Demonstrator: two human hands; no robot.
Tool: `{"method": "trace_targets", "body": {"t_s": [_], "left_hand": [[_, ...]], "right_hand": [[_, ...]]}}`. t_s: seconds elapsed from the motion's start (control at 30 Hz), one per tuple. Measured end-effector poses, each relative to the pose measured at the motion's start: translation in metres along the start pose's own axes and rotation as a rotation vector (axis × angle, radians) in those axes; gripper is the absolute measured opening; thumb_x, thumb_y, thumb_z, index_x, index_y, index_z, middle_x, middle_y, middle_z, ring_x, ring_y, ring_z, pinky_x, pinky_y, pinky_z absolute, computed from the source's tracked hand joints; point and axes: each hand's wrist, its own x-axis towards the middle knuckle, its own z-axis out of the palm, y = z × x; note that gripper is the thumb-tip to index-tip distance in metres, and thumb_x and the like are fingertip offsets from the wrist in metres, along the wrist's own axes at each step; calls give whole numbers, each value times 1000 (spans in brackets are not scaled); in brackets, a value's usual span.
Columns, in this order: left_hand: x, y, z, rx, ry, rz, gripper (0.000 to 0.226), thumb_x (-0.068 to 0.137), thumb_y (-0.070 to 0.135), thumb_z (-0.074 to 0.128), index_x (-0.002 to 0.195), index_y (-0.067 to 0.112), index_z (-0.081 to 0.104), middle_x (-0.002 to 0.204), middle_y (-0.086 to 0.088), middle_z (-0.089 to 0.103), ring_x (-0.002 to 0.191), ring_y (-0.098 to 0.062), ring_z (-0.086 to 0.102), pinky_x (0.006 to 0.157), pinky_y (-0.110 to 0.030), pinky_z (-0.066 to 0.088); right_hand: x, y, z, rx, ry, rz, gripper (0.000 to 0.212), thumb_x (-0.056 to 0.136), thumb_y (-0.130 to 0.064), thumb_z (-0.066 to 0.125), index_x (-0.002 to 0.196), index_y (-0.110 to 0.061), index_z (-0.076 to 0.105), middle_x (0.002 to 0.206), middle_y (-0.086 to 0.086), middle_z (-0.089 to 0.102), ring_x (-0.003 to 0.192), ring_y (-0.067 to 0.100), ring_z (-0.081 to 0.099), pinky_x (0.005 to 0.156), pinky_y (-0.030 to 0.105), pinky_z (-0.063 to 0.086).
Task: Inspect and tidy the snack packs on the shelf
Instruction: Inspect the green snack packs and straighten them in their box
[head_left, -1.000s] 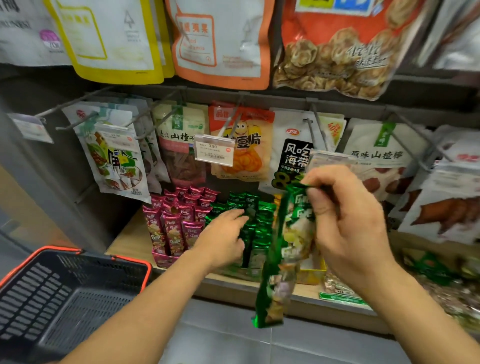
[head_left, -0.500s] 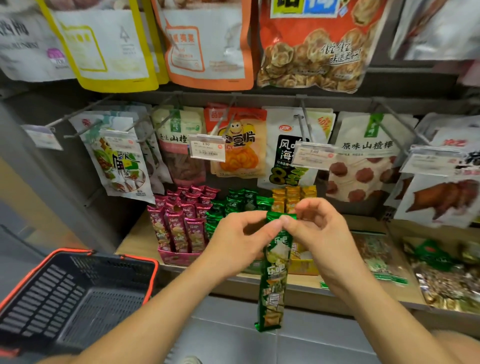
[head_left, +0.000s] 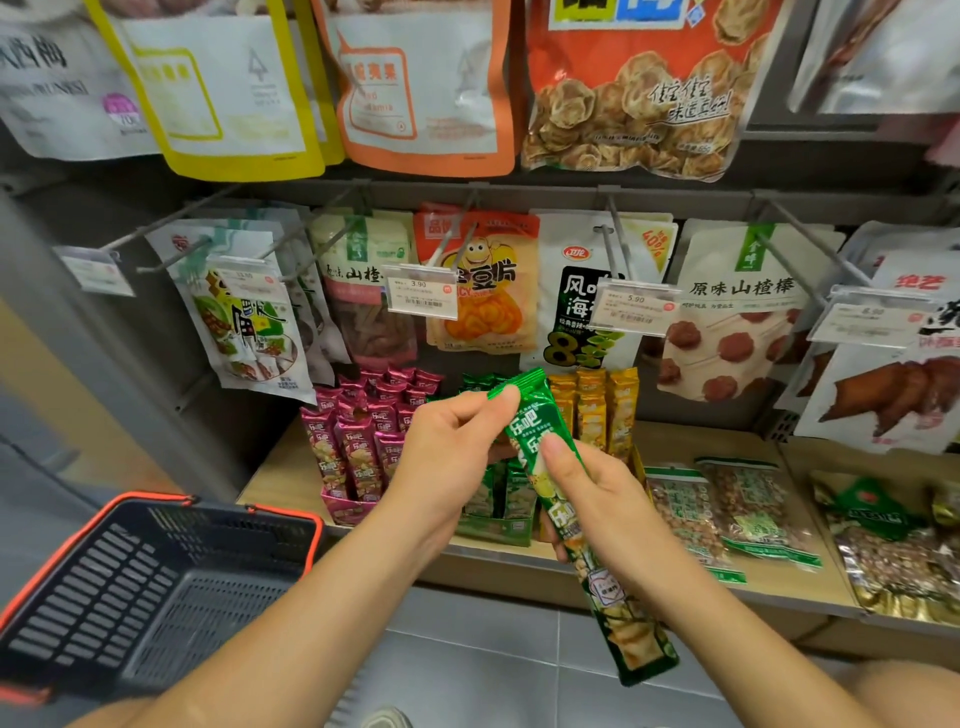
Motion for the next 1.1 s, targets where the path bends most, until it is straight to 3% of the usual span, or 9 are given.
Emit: {"method": "trace_targets", "body": {"t_s": [0.1, 0.17, 0.27, 0.33, 0.5, 0.67, 0.87, 1.0, 1.1], "left_hand": [[4, 0, -8, 137, 7, 70, 28, 94, 29, 62, 78, 11, 77, 84, -11, 74, 78, -15, 67, 74, -36, 58], [6, 4, -14, 267, 3, 140, 26, 93, 17, 64, 72, 27, 77, 72, 8, 74, 67, -3, 66, 62, -22, 55], [12, 6, -25, 494, -75, 93, 27, 92, 18, 65, 77, 39, 72, 72, 18, 71, 69, -4, 65, 65, -22, 54], [10, 7, -29, 447, -206, -38, 11, 92, 30, 62, 91, 34, 72, 76, 11, 71, 70, -12, 68, 64, -25, 56], [5, 8, -28, 321, -277, -39, 39, 72, 55, 66, 104, 34, 74, 94, 3, 76, 87, -13, 71, 72, -25, 59], [9, 5, -27, 267, -110, -38, 19, 92, 19, 64, 85, 25, 80, 87, 3, 77, 85, -11, 72, 68, -19, 55], [21, 9, -45, 191, 133, -40, 24, 93, 20, 63, 76, 20, 81, 84, -4, 77, 83, -16, 72, 68, -22, 56], [27, 7, -59, 67, 320, -83, 25, 92, 24, 63, 74, 21, 80, 79, -2, 76, 79, -10, 70, 70, -25, 57], [27, 1, -57, 3, 256, -119, 16, 89, 27, 68, 82, 18, 78, 81, -2, 74, 83, -13, 68, 72, -26, 55]], "right_hand": [[0, 1, 4, -63, 31, -4, 54, 88, -73, 35, 89, -26, 62, 74, -2, 63, 68, 14, 58, 71, 46, 49], [-3, 3, 7, -201, 70, -11, 49, 86, -75, 31, 87, -30, 52, 69, -10, 62, 62, 5, 55, 60, 34, 45], [-9, 6, 7, -508, 86, -27, 32, 90, -69, 27, 100, -39, 32, 60, -4, 58, 52, 8, 56, 48, 29, 41], [-11, 6, 7, -584, 96, -35, 29, 96, -59, 33, 114, -36, 32, 70, -7, 59, 57, 8, 57, 50, 31, 45], [-15, 1, 7, -676, 130, -56, 37, 98, -51, 36, 129, -31, 27, 87, -8, 60, 68, 14, 60, 59, 37, 51], [-13, 2, 11, -827, 146, -156, 44, 96, -57, 36, 131, -33, 25, 94, -10, 59, 74, 14, 61, 57, 33, 50], [-12, 10, 11, -300, -179, -15, 54, 91, -54, 54, 134, -57, 20, 95, -19, 62, 69, 1, 63, 59, 17, 47], [-13, 7, 12, 55, -249, 106, 36, 85, -61, 45, 116, -45, 50, 71, -1, 60, 54, 14, 58, 50, 25, 48], [-14, 5, 16, 105, -193, 109, 20, 95, -49, 42, 108, -40, 55, 65, -5, 56, 51, 8, 52, 45, 25, 43]]}}
